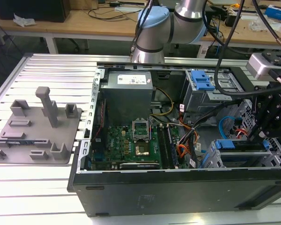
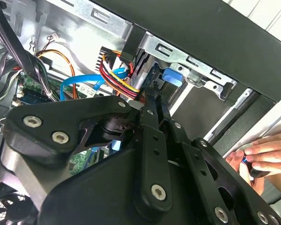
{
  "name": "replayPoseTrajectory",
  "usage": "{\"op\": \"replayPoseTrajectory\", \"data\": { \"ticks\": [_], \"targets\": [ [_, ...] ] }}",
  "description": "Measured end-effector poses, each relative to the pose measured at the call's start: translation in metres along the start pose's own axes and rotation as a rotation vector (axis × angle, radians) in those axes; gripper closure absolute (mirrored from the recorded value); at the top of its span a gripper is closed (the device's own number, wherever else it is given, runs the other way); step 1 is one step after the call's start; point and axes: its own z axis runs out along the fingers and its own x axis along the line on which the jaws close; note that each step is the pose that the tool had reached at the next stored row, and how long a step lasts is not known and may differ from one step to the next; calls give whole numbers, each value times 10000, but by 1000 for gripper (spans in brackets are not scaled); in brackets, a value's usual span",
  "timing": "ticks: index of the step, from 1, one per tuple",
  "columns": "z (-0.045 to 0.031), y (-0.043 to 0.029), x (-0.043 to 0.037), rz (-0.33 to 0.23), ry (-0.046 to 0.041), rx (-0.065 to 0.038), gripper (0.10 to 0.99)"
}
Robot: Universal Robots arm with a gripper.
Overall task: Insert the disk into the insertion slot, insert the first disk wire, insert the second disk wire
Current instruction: 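Insert the first disk wire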
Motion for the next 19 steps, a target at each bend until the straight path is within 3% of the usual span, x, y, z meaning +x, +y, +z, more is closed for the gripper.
{"op": "replayPoseTrajectory", "data": {
  "ticks": [7, 19],
  "targets": [
    [1, -4, -11, -16, 45, -107, 922],
    [54, -9, -14, -217, 50, -100, 910]
  ]
}}
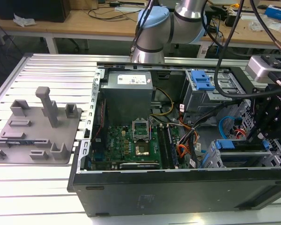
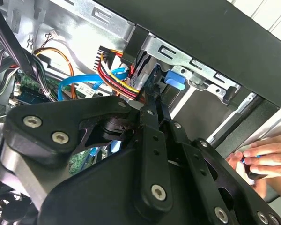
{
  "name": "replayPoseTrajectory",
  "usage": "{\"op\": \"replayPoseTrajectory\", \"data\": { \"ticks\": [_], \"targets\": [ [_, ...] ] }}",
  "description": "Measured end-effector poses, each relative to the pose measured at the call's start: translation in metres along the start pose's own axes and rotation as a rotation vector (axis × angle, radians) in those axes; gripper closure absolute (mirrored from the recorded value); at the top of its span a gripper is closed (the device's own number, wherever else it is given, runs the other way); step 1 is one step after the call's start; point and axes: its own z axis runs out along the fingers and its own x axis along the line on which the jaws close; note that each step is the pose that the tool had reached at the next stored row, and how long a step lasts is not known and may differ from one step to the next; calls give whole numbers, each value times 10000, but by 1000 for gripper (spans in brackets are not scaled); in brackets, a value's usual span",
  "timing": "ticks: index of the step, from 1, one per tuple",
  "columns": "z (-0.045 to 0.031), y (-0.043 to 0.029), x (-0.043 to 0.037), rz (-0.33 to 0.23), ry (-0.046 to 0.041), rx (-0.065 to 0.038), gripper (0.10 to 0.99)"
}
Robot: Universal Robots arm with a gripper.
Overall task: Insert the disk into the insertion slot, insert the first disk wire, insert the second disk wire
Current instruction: 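Insert the first disk wire, then insert the second disk wire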
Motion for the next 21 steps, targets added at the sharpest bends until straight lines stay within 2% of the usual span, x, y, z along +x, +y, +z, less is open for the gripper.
{"op": "replayPoseTrajectory", "data": {
  "ticks": [1, 2, 3, 4, 5, 6, 7, 8, 21],
  "targets": [
    [0, 0, 0, -13, 0, 1, 910],
    [-1, 1, 0, -25, 3, 3, 792],
    [-7, 1, 0, -28, 3, 3, 792],
    [-41, 3, 3, -32, 3, 3, 729],
    [-86, 4, 5, -34, 4, 3, 729],
    [-172, 8, 9, -33, 9, 4, 667],
    [-271, 12, 4, -33, 13, 4, 667],
    [-324, 14, -6, -33, 27, 4, 667],
    [-326, 14, -5, -29, 142, 7, 667]
  ]
}}
